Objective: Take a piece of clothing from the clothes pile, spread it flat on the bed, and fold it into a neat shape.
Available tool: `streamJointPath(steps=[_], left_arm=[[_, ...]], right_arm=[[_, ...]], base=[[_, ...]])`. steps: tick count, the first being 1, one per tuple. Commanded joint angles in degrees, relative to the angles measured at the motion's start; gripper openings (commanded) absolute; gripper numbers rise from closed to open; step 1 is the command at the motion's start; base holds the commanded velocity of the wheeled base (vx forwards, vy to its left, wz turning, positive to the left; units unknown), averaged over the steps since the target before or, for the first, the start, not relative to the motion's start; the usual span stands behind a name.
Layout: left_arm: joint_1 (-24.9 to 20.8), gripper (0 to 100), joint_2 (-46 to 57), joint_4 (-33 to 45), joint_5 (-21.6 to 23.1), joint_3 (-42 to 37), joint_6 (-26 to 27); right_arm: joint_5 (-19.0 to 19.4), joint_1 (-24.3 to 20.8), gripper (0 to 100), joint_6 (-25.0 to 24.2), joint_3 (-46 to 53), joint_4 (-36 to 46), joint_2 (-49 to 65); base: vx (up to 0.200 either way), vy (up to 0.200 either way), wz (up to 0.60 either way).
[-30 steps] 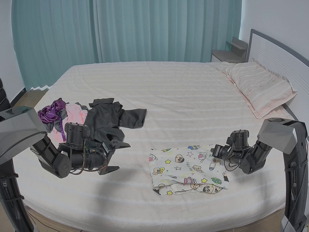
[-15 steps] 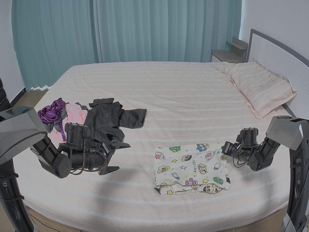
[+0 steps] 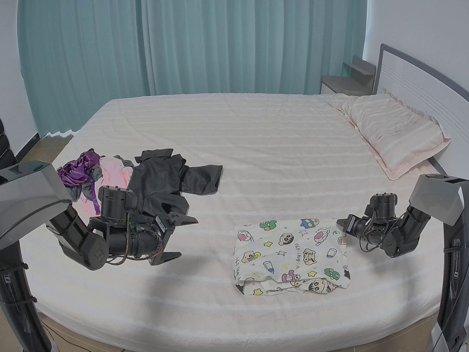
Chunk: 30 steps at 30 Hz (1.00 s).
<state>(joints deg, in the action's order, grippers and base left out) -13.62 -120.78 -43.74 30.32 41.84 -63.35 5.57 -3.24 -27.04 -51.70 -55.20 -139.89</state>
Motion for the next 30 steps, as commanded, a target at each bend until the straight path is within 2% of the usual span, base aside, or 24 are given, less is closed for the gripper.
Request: streamJointPath(steps=[1,7,8,13,18,21,24,30], left_arm=[[0.0,100,-0.1,0.0,0.0,0.0,0.0],[0.0,100,-0.1,0.0,0.0,0.1,0.0],[0.0,100,-0.1,0.0,0.0,0.1,0.0],[0.0,100,-0.1,0.0,0.0,0.1,0.0],[0.0,100,-0.1,0.0,0.0,0.1,0.0],[0.0,100,-0.1,0.0,0.0,0.1,0.0],[0.0,100,-0.1,0.0,0.0,0.1,0.1],[-0.1,100,-0.1,0.0,0.0,0.1,0.1]], right_arm=[[0.0,0.7,100,0.0,2.2,-0.3,1.7],[0.1,1.1,100,0.0,9.2,-0.6,7.2],[0.3,0.7,100,-0.1,15.5,-0.9,10.9],[0.8,-0.7,100,-0.1,26.5,-3.8,12.6],[1.3,-3.5,100,-0.6,36.2,-11.0,10.5],[1.1,-5.0,100,-5.4,41.3,-21.3,8.0],[1.3,-6.2,100,-8.3,44.4,-28.2,6.3],[0.8,-8.9,100,-9.0,46.3,-33.7,1.5]], base=[[0.000,0.000,0.00],[0.000,0.000,0.00],[0.000,0.000,0.00],[0.000,0.000,0.00],[0.000,0.000,0.00],[0.000,0.000,0.00],[0.000,0.000,0.00],[0.000,0.000,0.00]])
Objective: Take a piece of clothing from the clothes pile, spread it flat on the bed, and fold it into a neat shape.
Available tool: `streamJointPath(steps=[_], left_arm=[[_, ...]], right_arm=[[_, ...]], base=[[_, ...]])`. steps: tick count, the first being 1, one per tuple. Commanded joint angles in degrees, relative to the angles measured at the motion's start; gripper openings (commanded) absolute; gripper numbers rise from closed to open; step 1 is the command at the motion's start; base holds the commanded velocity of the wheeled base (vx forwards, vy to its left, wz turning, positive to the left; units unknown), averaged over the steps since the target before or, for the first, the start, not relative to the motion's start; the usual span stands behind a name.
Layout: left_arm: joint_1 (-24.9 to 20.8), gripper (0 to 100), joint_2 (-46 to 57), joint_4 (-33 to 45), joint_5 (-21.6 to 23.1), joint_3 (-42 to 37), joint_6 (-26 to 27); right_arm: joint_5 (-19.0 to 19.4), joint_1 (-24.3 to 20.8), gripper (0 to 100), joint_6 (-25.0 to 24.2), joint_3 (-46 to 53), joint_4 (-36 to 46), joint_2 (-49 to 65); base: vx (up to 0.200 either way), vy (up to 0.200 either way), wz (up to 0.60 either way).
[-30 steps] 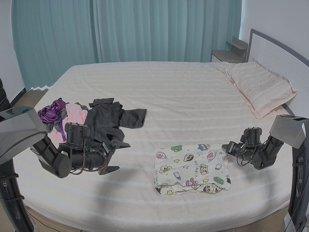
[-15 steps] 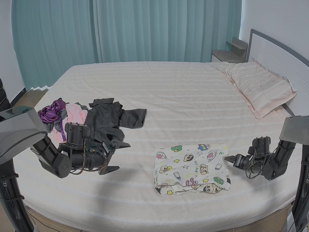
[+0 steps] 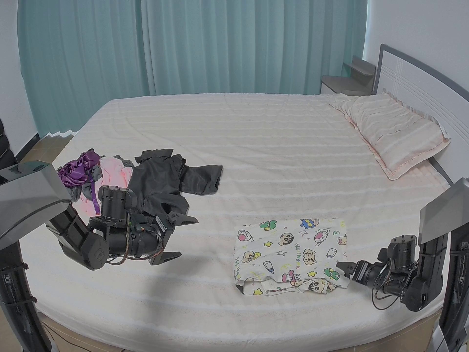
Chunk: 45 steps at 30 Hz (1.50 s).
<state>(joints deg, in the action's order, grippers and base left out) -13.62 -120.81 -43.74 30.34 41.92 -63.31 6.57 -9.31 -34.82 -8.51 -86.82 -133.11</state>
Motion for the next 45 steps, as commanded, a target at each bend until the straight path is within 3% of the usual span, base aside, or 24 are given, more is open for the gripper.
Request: streamJointPath(steps=[1,18,24,37,38,45], left_arm=[[0.0,100,0.0,0.0,0.0,0.0,0.0],[-0.1,100,0.0,0.0,0.0,0.0,0.0],[-0.1,100,0.0,0.0,0.0,0.0,0.0],[-0.1,100,0.0,0.0,0.0,0.0,0.0],[-0.1,100,-0.1,0.0,0.0,0.1,0.0],[-0.1,100,-0.1,0.0,0.0,0.1,0.0]], right_arm=[[-0.2,-3.0,100,-1.4,3.1,-2.3,-5.5],[-0.2,-2.9,100,-2.4,0.2,-2.9,-4.6],[0.4,-3.3,100,-8.6,0.2,-2.9,-2.6],[-0.1,-3.4,100,-9.0,0.2,-2.9,-5.8],[-0.2,-3.3,0,-9.0,0.0,-2.9,-5.9],[-1.2,-3.3,0,-9.8,0.0,-2.9,-5.4]], base=[[0.000,0.000,0.00],[0.000,0.000,0.00],[0.000,0.000,0.00],[0.000,0.000,0.00],[0.000,0.000,0.00],[0.000,0.000,0.00]])
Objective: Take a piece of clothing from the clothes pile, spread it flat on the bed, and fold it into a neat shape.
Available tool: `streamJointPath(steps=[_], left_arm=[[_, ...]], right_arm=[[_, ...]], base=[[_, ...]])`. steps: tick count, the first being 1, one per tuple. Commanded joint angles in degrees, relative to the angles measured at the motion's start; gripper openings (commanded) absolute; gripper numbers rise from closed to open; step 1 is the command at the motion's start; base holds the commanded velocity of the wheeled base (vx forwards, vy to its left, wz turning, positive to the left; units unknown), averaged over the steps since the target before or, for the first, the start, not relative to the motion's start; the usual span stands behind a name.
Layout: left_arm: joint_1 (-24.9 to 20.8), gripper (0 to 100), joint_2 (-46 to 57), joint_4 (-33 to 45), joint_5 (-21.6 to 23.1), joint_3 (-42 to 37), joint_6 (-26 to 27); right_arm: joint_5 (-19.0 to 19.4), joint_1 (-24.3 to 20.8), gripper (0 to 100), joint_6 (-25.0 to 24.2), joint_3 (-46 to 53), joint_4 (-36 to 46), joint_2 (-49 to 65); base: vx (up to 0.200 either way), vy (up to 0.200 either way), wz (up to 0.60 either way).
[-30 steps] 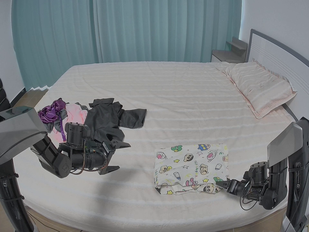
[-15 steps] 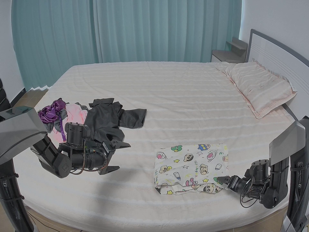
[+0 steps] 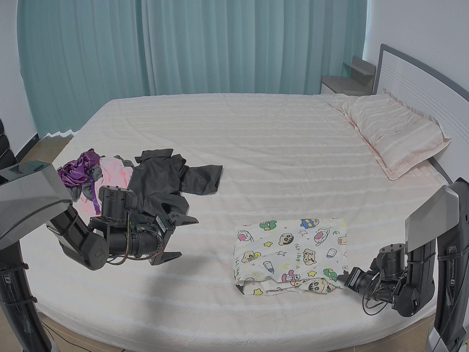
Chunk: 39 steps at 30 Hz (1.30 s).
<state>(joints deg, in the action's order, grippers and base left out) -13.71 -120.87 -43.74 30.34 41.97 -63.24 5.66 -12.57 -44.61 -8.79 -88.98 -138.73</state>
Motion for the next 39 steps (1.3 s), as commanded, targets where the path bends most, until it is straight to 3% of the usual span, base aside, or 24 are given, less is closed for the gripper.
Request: streamJointPath(steps=[1,22,34,39], left_arm=[[0.0,100,-0.1,0.0,0.0,0.0,0.0],[0.0,100,-0.1,0.0,0.0,0.0,0.0],[0.0,100,-0.2,0.0,0.0,0.0,0.1],[0.0,100,-0.2,0.0,0.0,0.0,0.1]], right_arm=[[-0.7,-0.2,0,0.0,0.4,-0.8,0.3],[-1.8,0.2,0,0.3,7.1,-0.8,10.8],[-2.0,0.8,0,3.1,8.8,0.6,15.6],[-2.8,1.0,0,6.9,8.8,5.8,16.6]], base=[[0.000,0.000,0.00],[0.000,0.000,0.00],[0.000,0.000,0.00],[0.000,0.000,0.00]])
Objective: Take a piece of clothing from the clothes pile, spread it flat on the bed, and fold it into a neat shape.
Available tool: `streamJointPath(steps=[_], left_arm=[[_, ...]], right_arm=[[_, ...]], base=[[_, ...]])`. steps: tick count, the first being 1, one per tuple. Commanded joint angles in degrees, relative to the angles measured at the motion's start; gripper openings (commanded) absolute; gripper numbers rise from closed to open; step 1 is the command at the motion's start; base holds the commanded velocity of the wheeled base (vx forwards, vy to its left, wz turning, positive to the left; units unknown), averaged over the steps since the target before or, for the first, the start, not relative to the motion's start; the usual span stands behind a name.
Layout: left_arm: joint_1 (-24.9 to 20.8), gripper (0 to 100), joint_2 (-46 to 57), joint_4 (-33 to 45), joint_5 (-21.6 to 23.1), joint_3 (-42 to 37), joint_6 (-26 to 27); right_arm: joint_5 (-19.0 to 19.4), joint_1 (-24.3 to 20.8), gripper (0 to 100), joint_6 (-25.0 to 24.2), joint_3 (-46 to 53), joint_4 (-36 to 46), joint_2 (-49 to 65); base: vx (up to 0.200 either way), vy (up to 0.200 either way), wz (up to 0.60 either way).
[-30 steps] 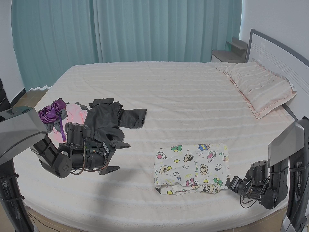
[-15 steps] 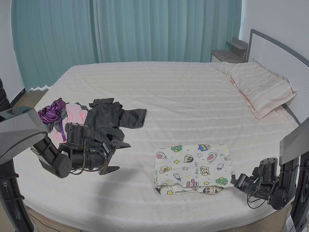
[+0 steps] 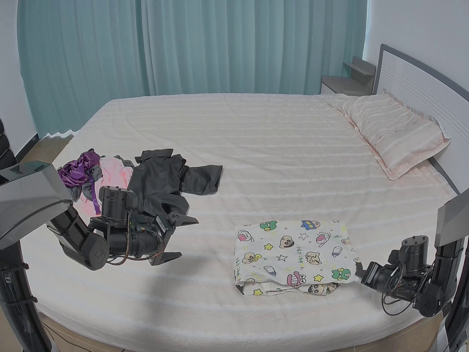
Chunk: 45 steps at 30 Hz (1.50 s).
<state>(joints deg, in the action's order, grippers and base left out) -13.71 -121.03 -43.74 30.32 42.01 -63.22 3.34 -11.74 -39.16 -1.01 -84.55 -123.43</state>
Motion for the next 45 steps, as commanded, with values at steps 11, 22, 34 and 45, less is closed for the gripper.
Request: streamJointPath(steps=[11,22,34,45], left_arm=[[0.0,100,-0.1,0.0,0.0,0.0,-0.1],[-0.1,100,-0.1,0.0,0.0,0.0,-0.1],[0.0,100,-0.1,0.0,0.0,0.0,-0.1],[0.0,100,-0.2,-0.1,0.0,0.1,-0.1]], right_arm=[[-2.2,0.1,0,6.0,1.0,5.3,0.2],[-3.9,-0.4,0,7.3,1.0,8.7,-1.2],[-4.0,-0.3,100,8.8,1.0,7.7,-7.5],[-3.3,2.6,100,8.7,-2.1,-1.2,-4.4]], base=[[0.000,0.000,0.00],[0.000,0.000,0.00],[0.000,0.000,0.00],[0.000,0.000,0.00]])
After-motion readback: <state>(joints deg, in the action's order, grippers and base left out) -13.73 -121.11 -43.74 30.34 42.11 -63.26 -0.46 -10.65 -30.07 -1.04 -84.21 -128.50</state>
